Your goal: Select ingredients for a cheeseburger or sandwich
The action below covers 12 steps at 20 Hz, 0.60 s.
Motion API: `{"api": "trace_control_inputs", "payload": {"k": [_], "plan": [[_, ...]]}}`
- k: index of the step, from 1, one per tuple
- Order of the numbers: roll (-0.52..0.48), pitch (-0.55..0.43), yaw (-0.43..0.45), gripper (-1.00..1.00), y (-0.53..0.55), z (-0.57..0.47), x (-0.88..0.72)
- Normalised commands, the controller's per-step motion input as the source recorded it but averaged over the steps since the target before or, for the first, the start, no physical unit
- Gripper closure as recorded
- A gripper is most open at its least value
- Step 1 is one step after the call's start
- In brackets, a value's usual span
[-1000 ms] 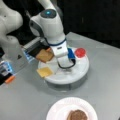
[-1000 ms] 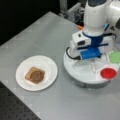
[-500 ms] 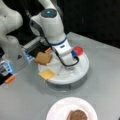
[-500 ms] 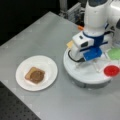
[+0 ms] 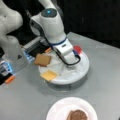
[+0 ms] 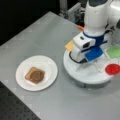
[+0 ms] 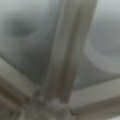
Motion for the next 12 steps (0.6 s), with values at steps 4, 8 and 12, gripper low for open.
{"api": "trace_control_inputs", "payload": {"k": [4,8,12], "plan": [[0.047,-0.022,0.287,-1.00,-0.13,-0.32,0.08],[0.025,-0.024,0.226,-1.00,-0.09,-0.32,0.08],[0.009,-0.022,0.168,-1.00,-0.02,-0.31,0.08]]}}
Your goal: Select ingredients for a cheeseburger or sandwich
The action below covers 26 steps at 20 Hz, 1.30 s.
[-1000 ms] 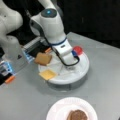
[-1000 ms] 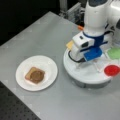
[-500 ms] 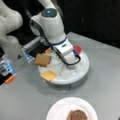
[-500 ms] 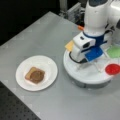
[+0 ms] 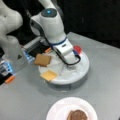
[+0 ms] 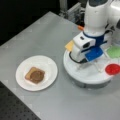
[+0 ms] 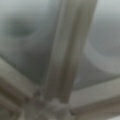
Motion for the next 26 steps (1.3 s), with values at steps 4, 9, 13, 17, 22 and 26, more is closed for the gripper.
{"api": "trace_control_inputs", "payload": {"k": [4,9,13,17,22,26], "plan": [[-0.026,-0.029,0.042,-1.00,0.05,-0.27,0.05],[-0.078,-0.028,-0.057,-1.00,0.08,-0.18,0.01],[-0.124,0.000,-0.038,-1.00,0.10,-0.12,0.02],[-0.128,0.021,0.009,-1.00,0.13,-0.08,0.05],[-0.090,0.096,0.003,-1.00,0.17,0.06,0.06],[-0.084,0.208,0.018,-1.00,0.18,0.39,0.07]]}}
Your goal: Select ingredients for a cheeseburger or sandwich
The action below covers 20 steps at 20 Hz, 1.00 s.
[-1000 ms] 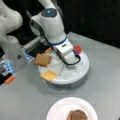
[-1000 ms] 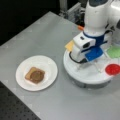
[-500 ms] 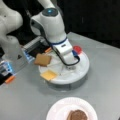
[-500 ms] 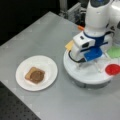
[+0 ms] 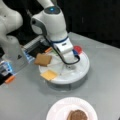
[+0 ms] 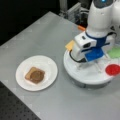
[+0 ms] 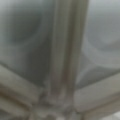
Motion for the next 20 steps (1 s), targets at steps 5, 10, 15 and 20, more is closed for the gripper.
{"api": "trace_control_inputs", "payload": {"k": [5,10,15,20], "plan": [[-0.077,0.204,0.021,-1.00,0.15,0.43,0.12],[-0.051,0.218,-0.056,-1.00,0.11,0.22,0.12],[-0.001,0.163,-0.422,-1.00,0.05,0.25,0.07],[-0.035,0.244,-0.772,-1.00,-0.01,0.40,-0.02]]}}
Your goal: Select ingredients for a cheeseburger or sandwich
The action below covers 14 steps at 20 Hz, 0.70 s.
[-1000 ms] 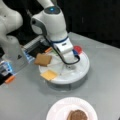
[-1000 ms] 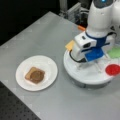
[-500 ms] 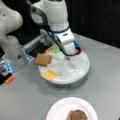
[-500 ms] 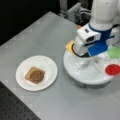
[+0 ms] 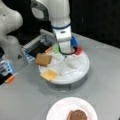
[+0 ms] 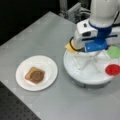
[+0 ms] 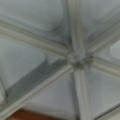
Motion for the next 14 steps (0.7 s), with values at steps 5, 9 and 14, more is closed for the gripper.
{"api": "trace_control_inputs", "payload": {"k": [5,9,14], "plan": [[-0.015,0.125,-0.657,-1.00,-0.09,0.34,0.04],[0.073,0.082,-0.396,-1.00,-0.25,0.15,0.11],[0.108,0.046,-0.379,-1.00,-0.37,0.23,0.12]]}}
